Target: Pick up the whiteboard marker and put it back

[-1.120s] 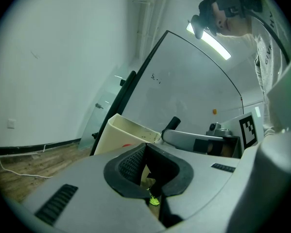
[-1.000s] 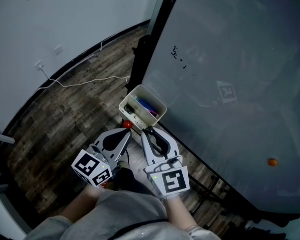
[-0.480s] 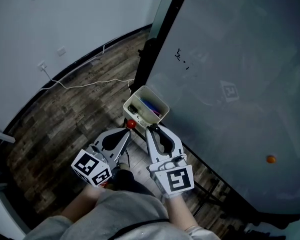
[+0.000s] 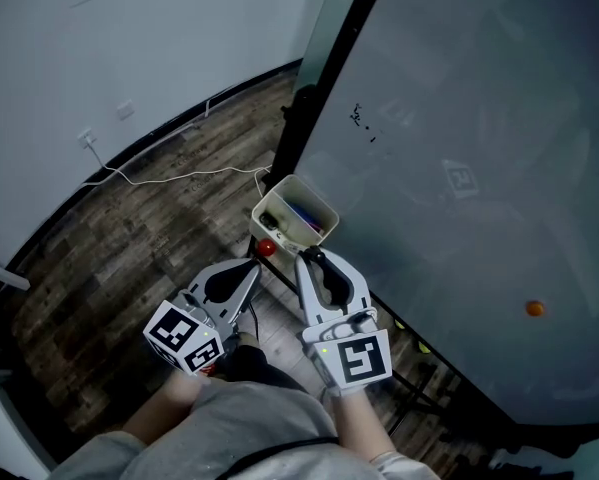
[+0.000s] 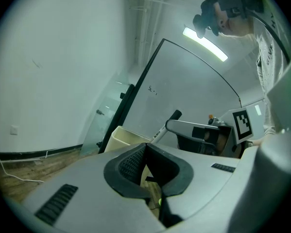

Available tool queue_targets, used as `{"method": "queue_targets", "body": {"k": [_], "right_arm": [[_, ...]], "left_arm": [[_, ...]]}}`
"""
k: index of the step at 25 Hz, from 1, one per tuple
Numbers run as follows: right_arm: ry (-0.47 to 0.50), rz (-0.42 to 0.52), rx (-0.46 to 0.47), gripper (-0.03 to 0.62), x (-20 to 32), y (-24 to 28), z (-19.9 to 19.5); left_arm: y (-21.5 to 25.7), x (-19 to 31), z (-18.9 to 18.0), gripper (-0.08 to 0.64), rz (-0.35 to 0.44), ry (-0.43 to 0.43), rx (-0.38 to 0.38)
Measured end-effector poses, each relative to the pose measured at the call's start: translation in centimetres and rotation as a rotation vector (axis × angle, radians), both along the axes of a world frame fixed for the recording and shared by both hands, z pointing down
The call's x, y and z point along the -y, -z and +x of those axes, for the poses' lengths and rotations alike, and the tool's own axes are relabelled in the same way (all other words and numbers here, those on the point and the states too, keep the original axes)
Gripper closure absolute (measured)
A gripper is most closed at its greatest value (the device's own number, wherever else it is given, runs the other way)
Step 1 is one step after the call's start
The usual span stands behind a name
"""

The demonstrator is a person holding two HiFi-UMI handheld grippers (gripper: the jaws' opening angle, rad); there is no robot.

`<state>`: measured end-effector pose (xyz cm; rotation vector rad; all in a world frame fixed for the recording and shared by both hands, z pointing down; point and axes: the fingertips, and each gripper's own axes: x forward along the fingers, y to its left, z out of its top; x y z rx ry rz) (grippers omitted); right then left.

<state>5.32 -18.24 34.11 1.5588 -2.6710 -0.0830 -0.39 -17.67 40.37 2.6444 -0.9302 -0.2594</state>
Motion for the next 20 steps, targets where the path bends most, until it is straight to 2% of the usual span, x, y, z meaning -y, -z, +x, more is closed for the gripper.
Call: {"method": "queue_targets", "body": {"k": [12,20], "right_arm": [[-0.017,0.051,-0.003,0.517,-0.8,1.9,-0.1],[-0.009,0.044,-0.029,0.517,-1.2,2.3,-0.3]], "left_arm": [[1.1,-0.9,-0.3,0.549,0.022,-0.010,0.009],[1.2,-1.2,-0.2,0.549,0.033,-0.017,0.014]]}}
